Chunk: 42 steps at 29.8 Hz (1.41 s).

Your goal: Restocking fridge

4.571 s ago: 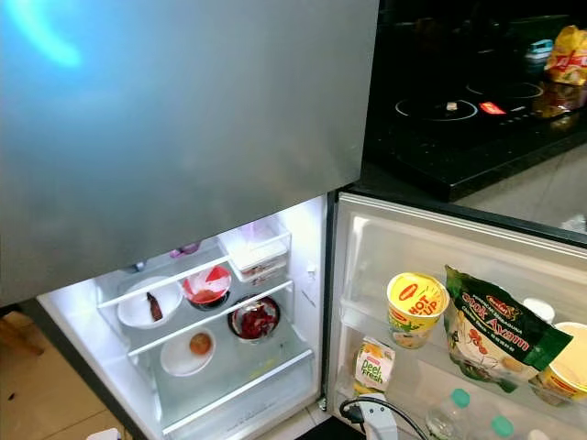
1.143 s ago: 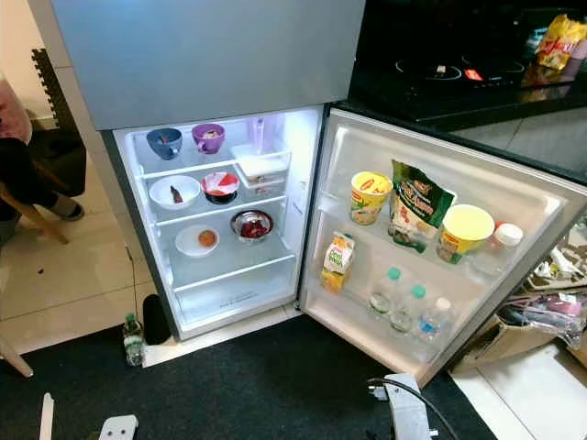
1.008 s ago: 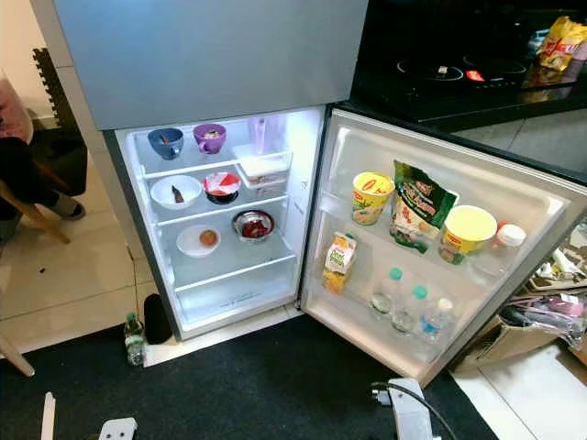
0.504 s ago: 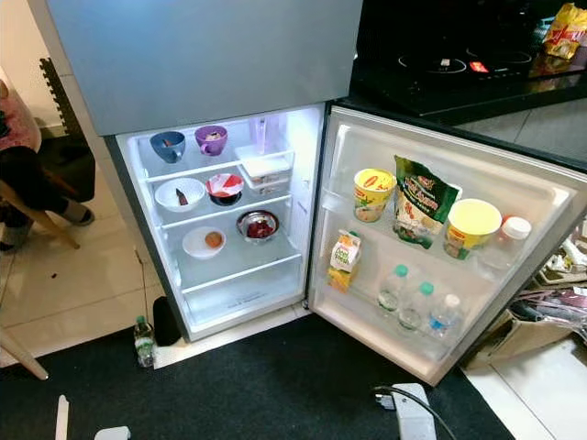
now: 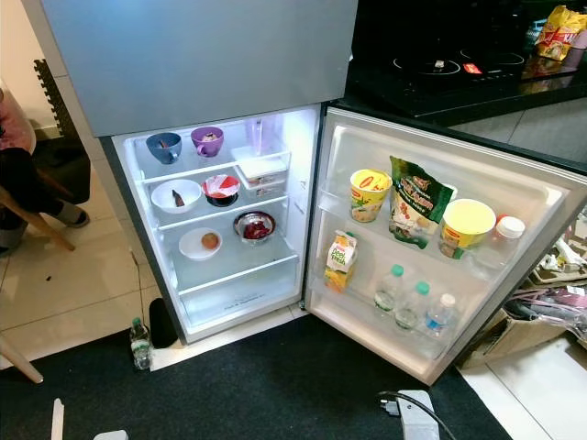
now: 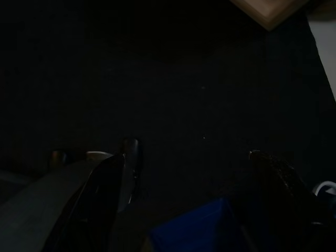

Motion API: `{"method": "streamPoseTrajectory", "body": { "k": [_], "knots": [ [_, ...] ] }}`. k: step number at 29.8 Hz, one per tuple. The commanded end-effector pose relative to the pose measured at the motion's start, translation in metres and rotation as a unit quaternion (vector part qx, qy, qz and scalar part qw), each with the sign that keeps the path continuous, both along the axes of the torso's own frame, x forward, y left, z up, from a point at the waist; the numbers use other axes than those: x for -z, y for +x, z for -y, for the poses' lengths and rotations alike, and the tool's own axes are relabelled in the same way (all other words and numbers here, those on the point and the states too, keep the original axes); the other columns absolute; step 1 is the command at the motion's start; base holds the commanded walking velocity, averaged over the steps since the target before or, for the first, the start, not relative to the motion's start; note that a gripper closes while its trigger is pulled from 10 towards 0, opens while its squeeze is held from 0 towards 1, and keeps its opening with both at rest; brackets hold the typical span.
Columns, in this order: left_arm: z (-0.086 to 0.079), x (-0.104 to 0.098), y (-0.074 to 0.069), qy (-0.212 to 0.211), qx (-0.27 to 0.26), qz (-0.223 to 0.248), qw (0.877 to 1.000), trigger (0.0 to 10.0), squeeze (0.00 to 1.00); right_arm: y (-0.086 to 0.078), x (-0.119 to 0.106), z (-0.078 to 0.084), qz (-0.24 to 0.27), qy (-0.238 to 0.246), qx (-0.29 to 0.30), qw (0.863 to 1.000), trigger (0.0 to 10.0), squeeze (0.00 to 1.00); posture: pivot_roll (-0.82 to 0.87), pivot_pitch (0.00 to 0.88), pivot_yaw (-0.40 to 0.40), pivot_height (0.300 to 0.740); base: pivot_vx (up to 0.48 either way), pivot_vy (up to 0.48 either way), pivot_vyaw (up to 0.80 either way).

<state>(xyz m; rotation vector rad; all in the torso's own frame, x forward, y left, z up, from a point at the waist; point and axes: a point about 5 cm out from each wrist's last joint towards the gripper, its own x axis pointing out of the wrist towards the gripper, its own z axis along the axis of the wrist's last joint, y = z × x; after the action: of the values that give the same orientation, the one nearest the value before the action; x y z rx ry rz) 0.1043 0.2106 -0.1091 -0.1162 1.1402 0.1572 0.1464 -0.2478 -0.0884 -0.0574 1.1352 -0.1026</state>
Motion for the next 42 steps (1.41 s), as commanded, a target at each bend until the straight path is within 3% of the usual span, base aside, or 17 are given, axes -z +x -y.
{"method": "streamPoseTrajectory", "body": {
  "k": [1,6,10,15,21,28,42],
  "knots": [
    [-0.004,0.001,-0.006,0.001,-0.002,-0.006,1.0,10.0,0.0,0.002,0.0,-0.003,0.004,-0.002,-0.007,1.0,10.0,0.0,-0.03,0.0,0.027,0.74,0.0,0.0,0.0],
    [0.002,0.003,-0.012,-0.003,0.029,-0.015,0.999,10.0,0.0,-0.008,0.003,0.0,-0.006,-0.001,-0.005,1.0,10.0,0.0,0.0,0.0,0.013,0.74,0.0,0.0,0.0],
    [-0.005,0.003,-0.016,0.006,0.004,-0.018,1.0,10.0,0.0,-0.019,0.007,0.0,-0.024,-0.008,-0.008,1.0,10.0,0.0,-0.03,0.0,0.017,0.74,0.0,0.0,0.0],
    [-0.011,0.002,-0.017,0.013,0.015,-0.024,1.0,10.0,0.0,-0.019,0.007,-0.001,-0.015,-0.003,-0.003,1.0,10.0,0.0,-0.02,0.0,0.033,0.74,0.0,0.0,0.0],
    [-0.015,-0.002,-0.006,0.015,0.015,-0.006,1.0,10.0,0.0,-0.022,0.009,-0.005,-0.028,-0.006,-0.027,0.999,10.0,0.0,-0.02,0.0,0.033,0.74,0.0,0.0,0.0],
    [-0.007,-0.001,0.0,0.008,0.027,0.001,1.0,10.0,0.0,-0.021,0.009,-0.007,-0.03,-0.01,-0.043,0.999,10.0,0.0,-0.02,0.0,0.024,0.74,0.0,0.0,0.0],
    [0.003,0.002,-0.006,-0.005,0.033,-0.006,0.999,10.0,0.0,-0.02,0.008,-0.005,-0.034,-0.022,-0.053,0.998,10.0,0.0,-0.02,0.0,0.017,0.74,0.0,0.0,0.0]
  ]
}}
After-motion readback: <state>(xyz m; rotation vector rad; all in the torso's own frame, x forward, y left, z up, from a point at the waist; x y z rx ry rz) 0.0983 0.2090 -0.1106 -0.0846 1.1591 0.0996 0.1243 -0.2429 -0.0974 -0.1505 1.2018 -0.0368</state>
